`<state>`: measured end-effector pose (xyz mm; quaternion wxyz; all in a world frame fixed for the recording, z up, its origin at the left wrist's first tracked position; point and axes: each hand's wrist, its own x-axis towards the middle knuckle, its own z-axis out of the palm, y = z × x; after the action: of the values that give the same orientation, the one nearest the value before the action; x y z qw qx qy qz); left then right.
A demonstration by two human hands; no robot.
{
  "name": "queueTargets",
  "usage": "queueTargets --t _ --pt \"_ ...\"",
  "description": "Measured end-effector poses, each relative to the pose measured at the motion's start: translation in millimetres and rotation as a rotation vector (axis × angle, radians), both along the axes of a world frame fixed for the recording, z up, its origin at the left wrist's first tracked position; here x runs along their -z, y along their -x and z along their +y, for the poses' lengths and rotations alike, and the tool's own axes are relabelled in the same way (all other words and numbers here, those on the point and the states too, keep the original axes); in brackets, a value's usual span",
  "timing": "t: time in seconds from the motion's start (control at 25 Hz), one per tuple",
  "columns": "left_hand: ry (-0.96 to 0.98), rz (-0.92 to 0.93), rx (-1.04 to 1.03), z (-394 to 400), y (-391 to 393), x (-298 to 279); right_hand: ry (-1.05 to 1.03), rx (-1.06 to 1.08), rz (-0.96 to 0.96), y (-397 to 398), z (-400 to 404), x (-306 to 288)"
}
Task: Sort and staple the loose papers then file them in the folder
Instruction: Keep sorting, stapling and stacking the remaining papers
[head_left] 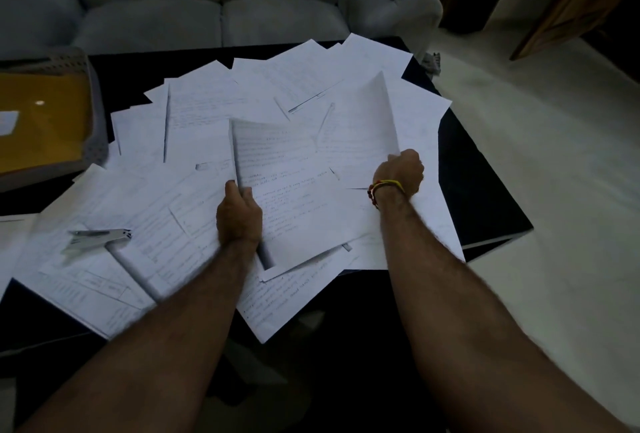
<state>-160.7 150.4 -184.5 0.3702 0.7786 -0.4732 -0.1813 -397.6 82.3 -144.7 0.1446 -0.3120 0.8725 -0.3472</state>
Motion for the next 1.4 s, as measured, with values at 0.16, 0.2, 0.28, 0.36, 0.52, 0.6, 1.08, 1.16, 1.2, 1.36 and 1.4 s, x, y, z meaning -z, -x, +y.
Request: queueTargets --t 0.16,0.2,0.28,0.36,0.52,0.6,1.08,1.16,1.2,1.36,1.4 --pt "-0.109 0.155 0.001 -14 -14 -11 0.354 -0.076 0.126 -16 -3 -38" --pt "-0.124 0.191 0.004 -16 -17 -12 0.49 -0.097 0.143 -22 -4 -55" --pt "-0.102 0.266 0.001 -16 -22 -16 0.786 -0.09 0.171 -37 -4 -93" --pt "-0.065 0.312 -0.024 -11 -30 -20 0.98 -0.026 0.103 -49 -1 -124" --pt "-0.072 0.378 -0.067 2 -58 -19 0.737 -0.042 -0.277 -75 10 -114" --pt "-0.076 0.411 -0.073 7 -73 -19 0.501 -0.149 -0.35 -98 24 -76" --pt "-0.175 0.511 -0.269 3 -98 -19 -0.172 -0.434 -0.183 -146 65 16" --pt "-0.209 0.397 -0.229 5 -98 -18 -0.221 -0.46 -0.154 -145 62 16" --pt "-0.234 0.362 -0.22 6 -100 -16 -0.246 -0.47 -0.147 -143 59 16" --pt "-0.265 0.356 -0.143 9 -104 -12 -0.305 -0.512 -0.162 -136 51 14" --pt "-0.266 0.38 -0.124 9 -105 -11 -0.306 -0.52 -0.171 -135 49 13"
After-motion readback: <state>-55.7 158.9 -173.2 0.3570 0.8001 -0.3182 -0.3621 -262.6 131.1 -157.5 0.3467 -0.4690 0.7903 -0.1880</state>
